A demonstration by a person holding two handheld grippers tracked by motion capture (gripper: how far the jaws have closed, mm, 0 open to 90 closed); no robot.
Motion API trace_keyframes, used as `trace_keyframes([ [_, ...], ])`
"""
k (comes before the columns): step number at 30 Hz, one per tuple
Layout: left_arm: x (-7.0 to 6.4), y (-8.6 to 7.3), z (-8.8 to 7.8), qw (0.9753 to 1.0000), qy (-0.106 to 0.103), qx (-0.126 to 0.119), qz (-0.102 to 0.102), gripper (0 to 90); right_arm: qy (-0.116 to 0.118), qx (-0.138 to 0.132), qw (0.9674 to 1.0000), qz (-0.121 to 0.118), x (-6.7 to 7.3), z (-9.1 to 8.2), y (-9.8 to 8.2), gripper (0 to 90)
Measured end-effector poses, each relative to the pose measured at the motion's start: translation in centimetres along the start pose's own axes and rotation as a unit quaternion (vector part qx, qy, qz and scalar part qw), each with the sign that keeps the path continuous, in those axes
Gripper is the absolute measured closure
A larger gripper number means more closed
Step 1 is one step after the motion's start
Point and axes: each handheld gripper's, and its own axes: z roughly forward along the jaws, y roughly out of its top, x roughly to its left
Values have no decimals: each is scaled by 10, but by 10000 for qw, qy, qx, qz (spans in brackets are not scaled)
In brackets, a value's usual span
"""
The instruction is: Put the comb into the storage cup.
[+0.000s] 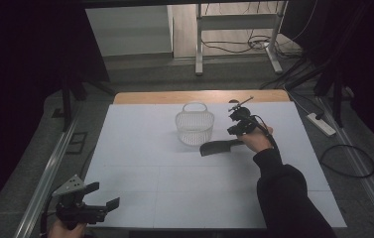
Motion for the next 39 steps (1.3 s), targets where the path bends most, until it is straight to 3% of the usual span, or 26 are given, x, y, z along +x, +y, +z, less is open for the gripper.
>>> trace_keyframes([
  [6,0,0,0,10000,-1,1,0,19,-159,96,9998,51,-1,8,-1,893],
  [14,0,0,0,10000,4,3,10,19,-113,245,9996,110,0,23,-4,894],
  [20,0,0,0,10000,1,3,9,19,-255,421,9988,26,1,35,-7,894],
  [39,-1,0,0,10000,4,10,16,19,-174,652,9976,-168,5,26,-22,894],
])
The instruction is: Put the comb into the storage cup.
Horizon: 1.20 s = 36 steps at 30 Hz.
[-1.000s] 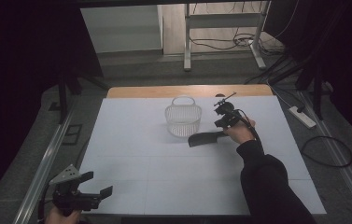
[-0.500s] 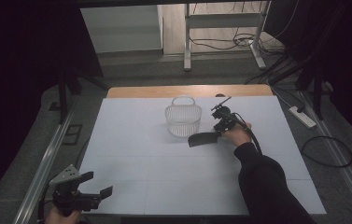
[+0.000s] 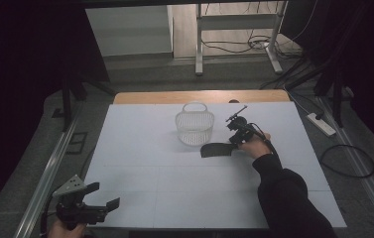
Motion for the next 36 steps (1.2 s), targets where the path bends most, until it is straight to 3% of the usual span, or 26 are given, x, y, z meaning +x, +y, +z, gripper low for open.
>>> trace_keyframes([
  [8,0,0,0,10000,1,0,-7,20,56,19,10000,72,-5,-7,-15,894],
  [15,0,0,0,10000,3,-2,-11,20,90,44,9999,-26,-3,-15,-31,894],
  [23,0,0,0,10000,1,-4,-16,19,196,16,9997,-135,4,-25,-53,894],
  [36,0,0,0,10000,-8,-9,-3,19,355,-60,9993,-68,14,-41,-88,894],
])
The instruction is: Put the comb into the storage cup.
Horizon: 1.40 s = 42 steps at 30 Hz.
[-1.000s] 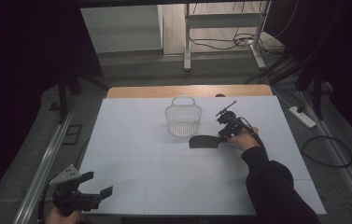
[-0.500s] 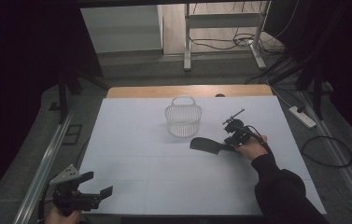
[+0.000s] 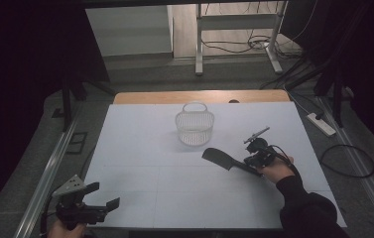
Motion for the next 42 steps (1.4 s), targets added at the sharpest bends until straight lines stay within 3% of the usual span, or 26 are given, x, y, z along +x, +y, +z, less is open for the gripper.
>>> trace_keyframes([
  [12,0,0,0,10000,-2,-2,16,20,99,49,9999,-16,17,-13,-28,894],
  [26,0,1,0,10000,-5,-3,14,20,22,13,10000,9,25,-16,-34,883],
  [35,0,1,1,10000,-5,-5,11,20,-118,-378,9992,105,24,-34,-32,759],
  [42,0,1,1,10000,-3,4,9,20,-190,-632,9977,169,30,-52,-31,540],
])
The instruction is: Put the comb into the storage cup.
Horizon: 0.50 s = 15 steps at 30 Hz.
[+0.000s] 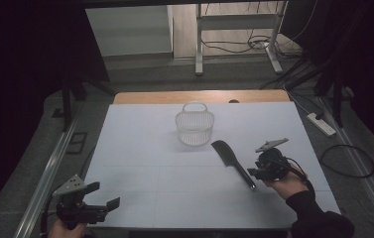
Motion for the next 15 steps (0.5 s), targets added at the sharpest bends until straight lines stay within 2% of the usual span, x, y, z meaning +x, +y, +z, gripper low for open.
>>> trace_keyframes([
  [6,0,0,0,10000,-2,2,1,20,-10,-36,10000,-23,9,-7,4,354],
  [9,0,0,0,10000,-5,3,-2,20,126,18,9999,-26,14,-9,7,299],
  [15,0,0,0,10000,-6,7,-1,20,174,-38,9998,-53,18,-11,12,180],
])
